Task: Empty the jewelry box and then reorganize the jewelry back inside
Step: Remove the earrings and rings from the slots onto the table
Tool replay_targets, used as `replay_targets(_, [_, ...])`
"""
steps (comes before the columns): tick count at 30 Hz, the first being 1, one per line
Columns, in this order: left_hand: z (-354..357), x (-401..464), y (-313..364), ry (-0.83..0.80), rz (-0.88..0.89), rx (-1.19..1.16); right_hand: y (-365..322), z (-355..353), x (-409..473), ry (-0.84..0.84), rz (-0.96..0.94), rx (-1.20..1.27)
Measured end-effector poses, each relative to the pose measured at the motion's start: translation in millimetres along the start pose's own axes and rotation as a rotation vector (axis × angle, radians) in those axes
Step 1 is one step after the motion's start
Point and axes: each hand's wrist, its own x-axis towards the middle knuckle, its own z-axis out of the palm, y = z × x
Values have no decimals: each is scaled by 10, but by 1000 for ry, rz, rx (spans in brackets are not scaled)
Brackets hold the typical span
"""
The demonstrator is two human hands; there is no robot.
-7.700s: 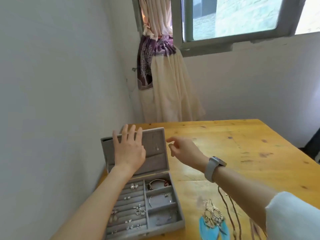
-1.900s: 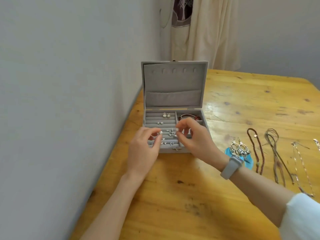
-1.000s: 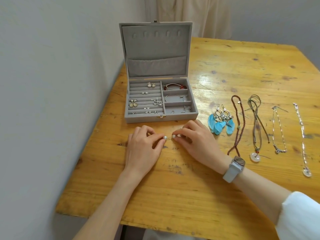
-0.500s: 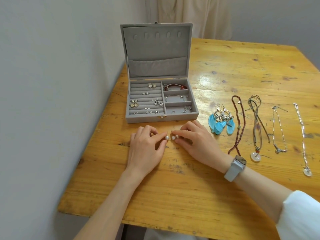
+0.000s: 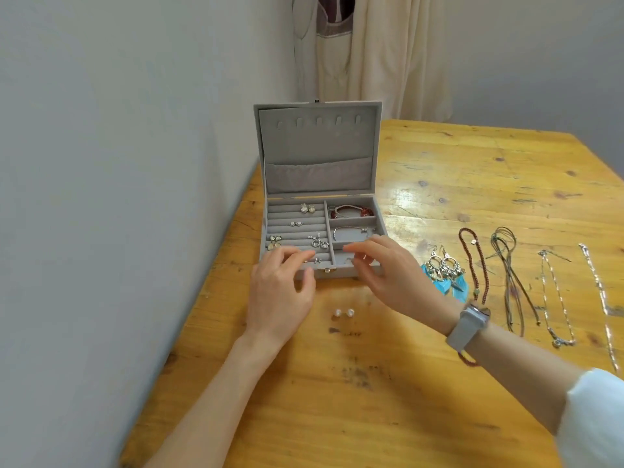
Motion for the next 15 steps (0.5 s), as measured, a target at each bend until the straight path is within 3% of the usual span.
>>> replay_targets(5, [-12,631,-139,11,-16,205,61,125,612,13,61,-66])
replay_targets(12, [180,1107,-325,-161,16,485,257,460,1139,-30,190,-122])
replay_targets(15, [264,1165,-370,-165,31,547,299,520,1193,-29,182,-185])
